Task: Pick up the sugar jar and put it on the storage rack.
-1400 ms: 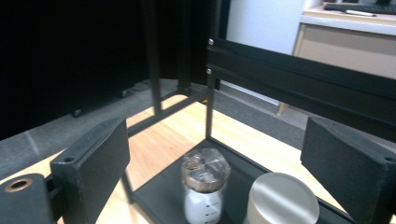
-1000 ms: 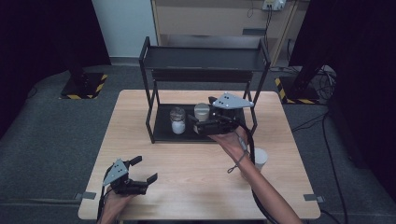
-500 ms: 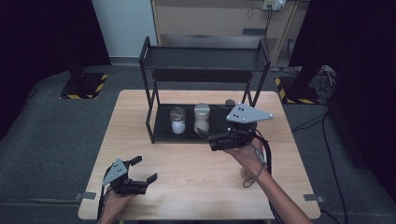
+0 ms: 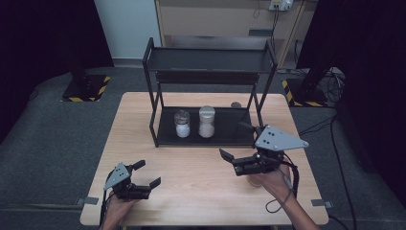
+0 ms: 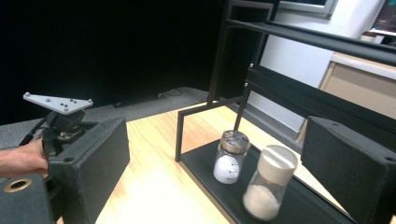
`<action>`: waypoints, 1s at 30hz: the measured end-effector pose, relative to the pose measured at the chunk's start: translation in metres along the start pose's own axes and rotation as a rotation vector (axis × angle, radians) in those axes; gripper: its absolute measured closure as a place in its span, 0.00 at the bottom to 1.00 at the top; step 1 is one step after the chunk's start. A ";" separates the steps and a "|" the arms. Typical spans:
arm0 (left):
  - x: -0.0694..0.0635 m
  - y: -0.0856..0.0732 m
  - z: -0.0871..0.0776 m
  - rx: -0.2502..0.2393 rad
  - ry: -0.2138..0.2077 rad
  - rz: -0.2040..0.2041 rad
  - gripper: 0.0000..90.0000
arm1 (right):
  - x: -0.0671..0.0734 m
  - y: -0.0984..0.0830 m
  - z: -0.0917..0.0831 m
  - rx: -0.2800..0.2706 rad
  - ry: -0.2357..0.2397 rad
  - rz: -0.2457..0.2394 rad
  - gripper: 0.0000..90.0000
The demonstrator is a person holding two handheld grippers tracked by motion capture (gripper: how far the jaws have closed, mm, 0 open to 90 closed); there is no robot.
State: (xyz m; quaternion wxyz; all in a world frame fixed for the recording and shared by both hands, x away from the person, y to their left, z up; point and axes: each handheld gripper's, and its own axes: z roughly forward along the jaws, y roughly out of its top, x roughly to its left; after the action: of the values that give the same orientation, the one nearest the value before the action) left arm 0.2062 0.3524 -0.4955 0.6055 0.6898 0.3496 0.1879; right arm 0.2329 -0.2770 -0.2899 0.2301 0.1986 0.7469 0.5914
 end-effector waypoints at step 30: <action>-0.001 -0.001 0.000 -0.010 -0.002 -0.002 0.01 | 0.019 -0.092 -0.081 0.009 -0.205 0.093 0.08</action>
State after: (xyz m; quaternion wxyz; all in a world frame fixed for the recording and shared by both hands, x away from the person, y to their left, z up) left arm 0.2048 0.3517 -0.4956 0.6096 0.6865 0.3488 0.1883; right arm 0.1679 -0.3510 -0.3663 0.2770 0.2935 0.7119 0.5747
